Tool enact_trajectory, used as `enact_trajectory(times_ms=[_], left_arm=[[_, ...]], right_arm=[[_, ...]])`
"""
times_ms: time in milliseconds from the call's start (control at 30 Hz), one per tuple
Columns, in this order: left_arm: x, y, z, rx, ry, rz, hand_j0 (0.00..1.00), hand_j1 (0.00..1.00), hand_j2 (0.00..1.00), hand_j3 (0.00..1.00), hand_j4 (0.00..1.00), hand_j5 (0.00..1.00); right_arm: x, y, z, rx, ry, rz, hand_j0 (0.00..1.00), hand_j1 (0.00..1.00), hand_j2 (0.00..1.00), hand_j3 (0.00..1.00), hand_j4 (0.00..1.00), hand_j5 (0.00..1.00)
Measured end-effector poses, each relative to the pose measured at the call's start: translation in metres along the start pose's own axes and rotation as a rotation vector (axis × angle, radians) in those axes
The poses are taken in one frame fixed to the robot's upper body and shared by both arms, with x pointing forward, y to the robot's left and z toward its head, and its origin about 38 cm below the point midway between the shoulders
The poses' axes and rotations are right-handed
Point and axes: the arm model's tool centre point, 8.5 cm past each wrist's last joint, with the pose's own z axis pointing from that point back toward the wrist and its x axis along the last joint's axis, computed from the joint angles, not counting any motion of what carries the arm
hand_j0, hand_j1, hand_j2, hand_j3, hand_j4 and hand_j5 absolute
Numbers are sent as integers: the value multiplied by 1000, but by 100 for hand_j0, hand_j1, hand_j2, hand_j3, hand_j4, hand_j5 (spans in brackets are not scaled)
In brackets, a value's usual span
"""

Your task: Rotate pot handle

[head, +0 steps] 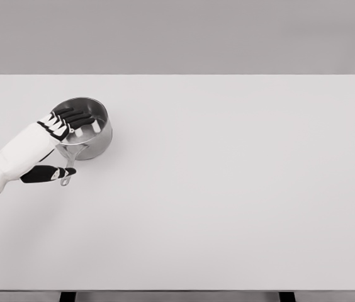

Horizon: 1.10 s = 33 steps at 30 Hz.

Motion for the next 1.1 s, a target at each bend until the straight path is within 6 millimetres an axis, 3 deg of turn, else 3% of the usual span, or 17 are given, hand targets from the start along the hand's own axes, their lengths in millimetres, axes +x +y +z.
enact_trajectory(times_ms=[267,433,633,767,933,1100], left_arm=[[-1,7,-3,9,-6,-15,100,100,100,100,100,100],[-5,34,-9,30,-29,-63,100,100,100,100,100,100],[-4,49,1,-83,-110,73,100,100,100,100,100,100],[7,95,-19,-196,-248,112,100,100,100,100,100,100],[34,135,-54,-239,-436,206,100,100,100,100,100,100],[29,106,-61,-291,-380,565,100,100,100,100,100,100]], right_arm=[[0,0,0,0,0,0,100,100,100,100,100,100],[0,0,0,0,0,0,100,100,100,100,100,100],[0,0,0,0,0,0,100,100,100,100,100,100],[0,0,0,0,0,0,100,100,100,100,100,100],[0,0,0,0,0,0,100,100,100,100,100,100],[0,0,0,0,0,0,100,100,100,100,100,100]])
